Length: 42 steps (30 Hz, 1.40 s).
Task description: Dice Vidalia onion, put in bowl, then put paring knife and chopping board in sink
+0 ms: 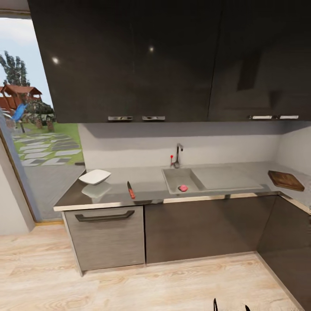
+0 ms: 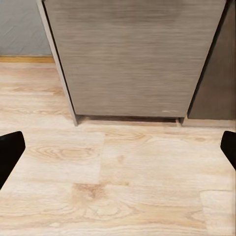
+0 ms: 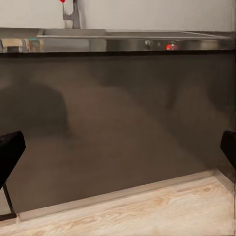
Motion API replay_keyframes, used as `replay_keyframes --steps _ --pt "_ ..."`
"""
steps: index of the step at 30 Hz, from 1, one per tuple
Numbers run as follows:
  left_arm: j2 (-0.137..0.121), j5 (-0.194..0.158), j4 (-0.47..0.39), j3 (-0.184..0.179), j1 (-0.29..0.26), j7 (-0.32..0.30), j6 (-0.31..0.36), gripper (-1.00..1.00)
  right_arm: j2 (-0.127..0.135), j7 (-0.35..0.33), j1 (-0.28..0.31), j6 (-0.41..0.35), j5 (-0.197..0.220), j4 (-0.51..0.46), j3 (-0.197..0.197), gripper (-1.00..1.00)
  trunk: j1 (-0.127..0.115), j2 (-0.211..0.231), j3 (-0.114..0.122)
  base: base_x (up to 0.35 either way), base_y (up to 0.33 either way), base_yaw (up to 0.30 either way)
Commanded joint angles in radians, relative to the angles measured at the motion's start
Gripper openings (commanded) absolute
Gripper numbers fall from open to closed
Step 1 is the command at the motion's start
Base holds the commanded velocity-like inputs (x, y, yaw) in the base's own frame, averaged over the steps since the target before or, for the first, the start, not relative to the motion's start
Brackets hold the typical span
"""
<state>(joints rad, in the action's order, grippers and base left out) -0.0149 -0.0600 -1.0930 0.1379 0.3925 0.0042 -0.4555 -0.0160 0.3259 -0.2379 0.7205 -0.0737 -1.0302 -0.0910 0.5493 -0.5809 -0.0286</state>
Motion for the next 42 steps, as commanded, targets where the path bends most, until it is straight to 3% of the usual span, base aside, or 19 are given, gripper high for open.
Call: replay_keyframes --steps 1,26,42 --pt "0.000 -0.006 -0.001 -0.001 0.000 0.000 -0.002 1.00 0.000 0.009 0.000 -0.001 -0.008 -0.001 -0.001 1.00 -0.003 0.006 0.003 0.000 0.000 -0.198" --pt "0.000 -0.006 -0.001 -0.001 0.000 0.000 -0.002 1.00 0.000 0.008 0.000 -0.001 -0.008 -0.001 -0.001 1.00 -0.099 0.181 0.110 0.000 0.000 -0.198" --pt "0.000 -0.006 -0.001 -0.001 0.000 0.000 -0.002 1.00 -0.001 0.008 0.000 -0.001 -0.009 -0.001 -0.001 1.00 -0.099 0.181 0.128 0.000 0.000 -0.198"
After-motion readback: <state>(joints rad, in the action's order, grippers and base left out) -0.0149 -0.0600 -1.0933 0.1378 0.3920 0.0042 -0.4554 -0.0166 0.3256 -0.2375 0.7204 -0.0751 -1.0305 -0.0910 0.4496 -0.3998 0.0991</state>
